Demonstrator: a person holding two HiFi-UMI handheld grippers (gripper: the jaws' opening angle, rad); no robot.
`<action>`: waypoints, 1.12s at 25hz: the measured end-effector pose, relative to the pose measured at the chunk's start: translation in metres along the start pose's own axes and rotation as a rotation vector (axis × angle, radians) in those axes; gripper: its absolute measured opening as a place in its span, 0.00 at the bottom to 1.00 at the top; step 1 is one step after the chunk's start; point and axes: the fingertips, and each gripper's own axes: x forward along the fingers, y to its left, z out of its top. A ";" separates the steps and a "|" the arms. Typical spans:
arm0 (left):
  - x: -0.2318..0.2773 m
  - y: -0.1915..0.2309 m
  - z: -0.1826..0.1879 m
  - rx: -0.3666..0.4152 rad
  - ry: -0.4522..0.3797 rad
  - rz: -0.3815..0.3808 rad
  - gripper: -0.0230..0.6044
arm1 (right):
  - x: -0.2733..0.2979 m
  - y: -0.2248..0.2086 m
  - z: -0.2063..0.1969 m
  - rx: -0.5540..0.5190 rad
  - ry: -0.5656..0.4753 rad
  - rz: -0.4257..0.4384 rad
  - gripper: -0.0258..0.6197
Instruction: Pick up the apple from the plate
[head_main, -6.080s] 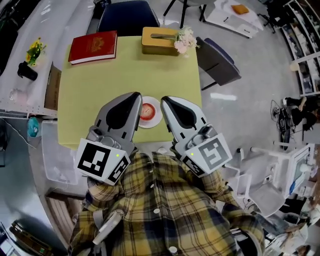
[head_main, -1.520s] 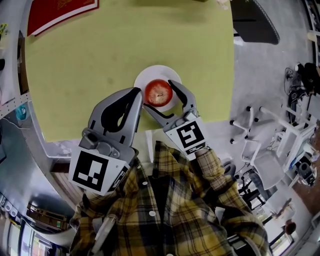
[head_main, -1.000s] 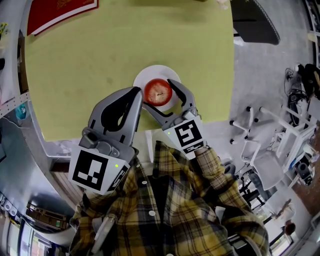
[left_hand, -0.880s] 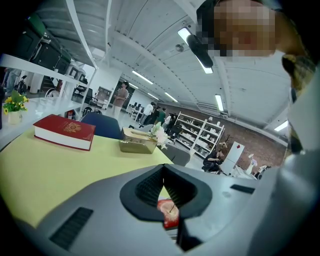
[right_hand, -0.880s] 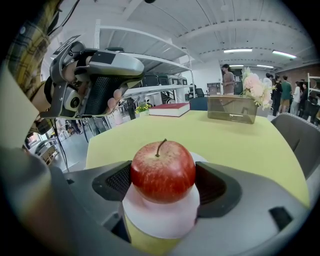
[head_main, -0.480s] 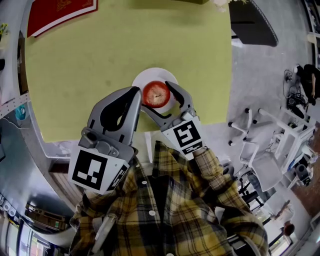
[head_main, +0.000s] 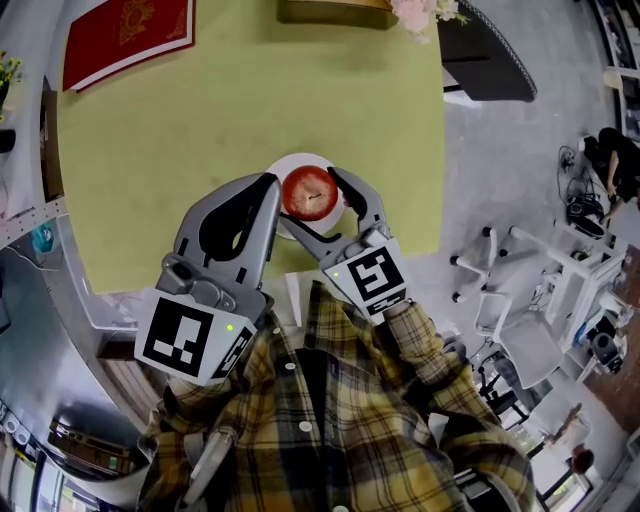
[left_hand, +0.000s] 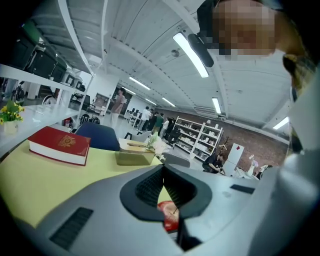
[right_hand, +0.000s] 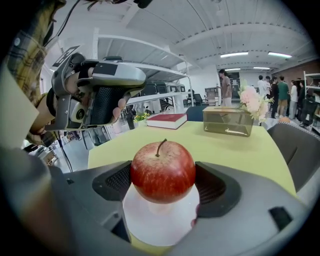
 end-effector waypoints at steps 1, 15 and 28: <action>0.001 -0.001 0.005 0.002 -0.006 -0.003 0.05 | -0.003 -0.002 0.006 0.006 -0.010 -0.002 0.62; -0.004 -0.022 0.071 0.053 -0.091 -0.047 0.05 | -0.049 -0.009 0.094 0.003 -0.142 -0.023 0.62; -0.028 -0.047 0.112 0.109 -0.146 -0.050 0.05 | -0.109 0.018 0.151 -0.013 -0.221 0.017 0.62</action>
